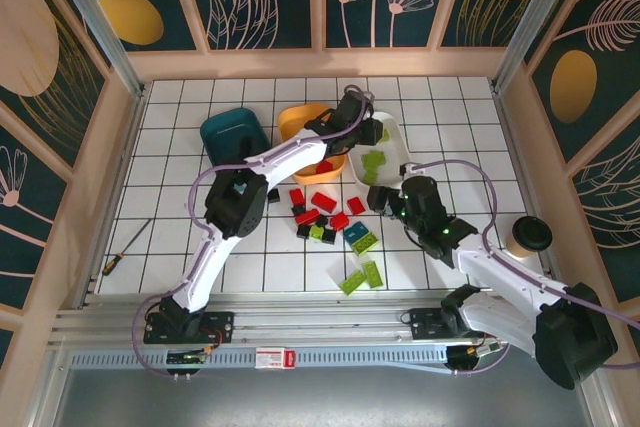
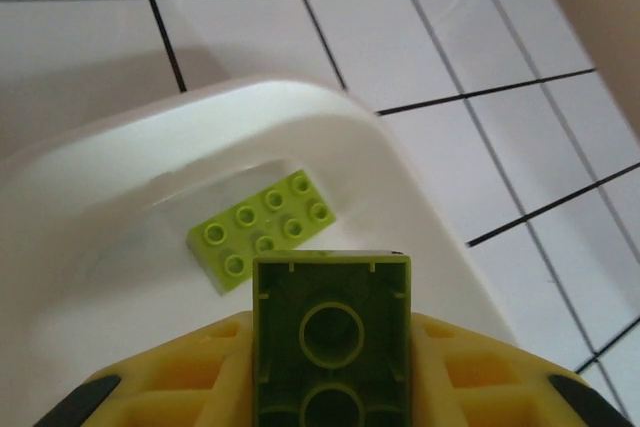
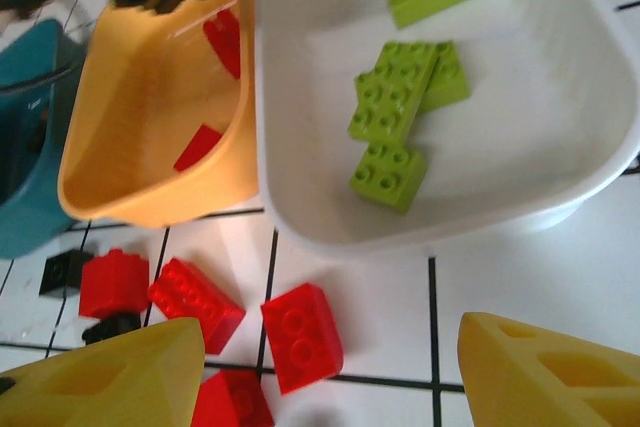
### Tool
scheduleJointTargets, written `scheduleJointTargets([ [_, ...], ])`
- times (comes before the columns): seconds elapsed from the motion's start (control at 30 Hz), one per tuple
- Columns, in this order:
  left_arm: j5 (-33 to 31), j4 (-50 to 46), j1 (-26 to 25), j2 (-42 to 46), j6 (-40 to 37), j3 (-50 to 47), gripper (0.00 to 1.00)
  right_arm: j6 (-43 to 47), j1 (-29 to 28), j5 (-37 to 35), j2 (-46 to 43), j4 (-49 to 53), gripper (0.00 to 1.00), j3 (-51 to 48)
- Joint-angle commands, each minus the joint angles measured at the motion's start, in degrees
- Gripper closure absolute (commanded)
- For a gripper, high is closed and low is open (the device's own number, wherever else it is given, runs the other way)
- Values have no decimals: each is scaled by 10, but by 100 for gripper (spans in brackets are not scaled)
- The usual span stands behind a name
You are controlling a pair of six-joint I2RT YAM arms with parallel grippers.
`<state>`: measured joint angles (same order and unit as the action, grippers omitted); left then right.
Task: Sort the legos into containers by color
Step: Place the lego in the container.
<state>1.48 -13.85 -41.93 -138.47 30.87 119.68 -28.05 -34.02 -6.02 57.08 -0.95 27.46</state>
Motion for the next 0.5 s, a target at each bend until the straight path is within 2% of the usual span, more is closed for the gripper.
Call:
scheduleJointTargets([
  [0.0,19,-52,5,-25,8,62,62,-13,-17,-2,6,14,32,-9],
  [0.13,29,-49,4,-23,15,87,39,-23,-34,-1,10,13,32,-18],
  [0.27,41,-37,5,22,20,78,23,-26,-48,7,13,16,32,-21],
  [0.37,56,8,4,102,25,-1,14,-25,-60,30,23,22,31,-21],
  [0.47,62,93,1,221,37,-148,6,-29,-87,23,40,33,30,-22],
])
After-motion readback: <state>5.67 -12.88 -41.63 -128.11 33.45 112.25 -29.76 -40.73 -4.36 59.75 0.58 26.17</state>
